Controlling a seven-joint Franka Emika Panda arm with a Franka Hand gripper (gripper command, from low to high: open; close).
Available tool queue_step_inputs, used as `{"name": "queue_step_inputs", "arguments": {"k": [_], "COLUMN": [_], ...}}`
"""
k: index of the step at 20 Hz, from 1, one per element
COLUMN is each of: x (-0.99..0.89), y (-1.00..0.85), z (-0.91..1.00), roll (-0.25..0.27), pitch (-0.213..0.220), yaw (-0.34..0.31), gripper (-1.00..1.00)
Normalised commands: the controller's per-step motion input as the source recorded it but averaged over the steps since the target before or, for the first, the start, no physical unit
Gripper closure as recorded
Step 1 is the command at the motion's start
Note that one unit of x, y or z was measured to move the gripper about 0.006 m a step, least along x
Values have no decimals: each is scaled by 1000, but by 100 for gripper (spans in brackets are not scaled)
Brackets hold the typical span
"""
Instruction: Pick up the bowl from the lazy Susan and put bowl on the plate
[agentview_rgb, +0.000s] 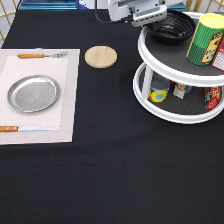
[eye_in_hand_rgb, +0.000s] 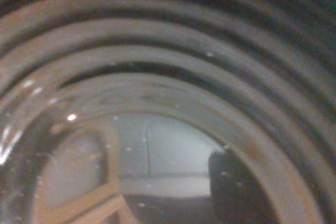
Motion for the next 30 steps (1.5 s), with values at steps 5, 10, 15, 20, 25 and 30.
{"name": "queue_step_inputs", "arguments": {"k": [5, 10, 15, 20, 25, 30], "x": [48, 84, 141, 173, 273, 191], "y": [-78, -295, -646, -874, -875, -666], "z": [107, 838, 970, 497, 13, -23], "roll": [-56, 19, 68, 59, 13, 9], "pitch": [-23, 59, 16, -56, -153, -183], "yaw": [-36, -18, -72, -33, -43, -124], "gripper": [100, 100, 100, 100, 100, 100]}}
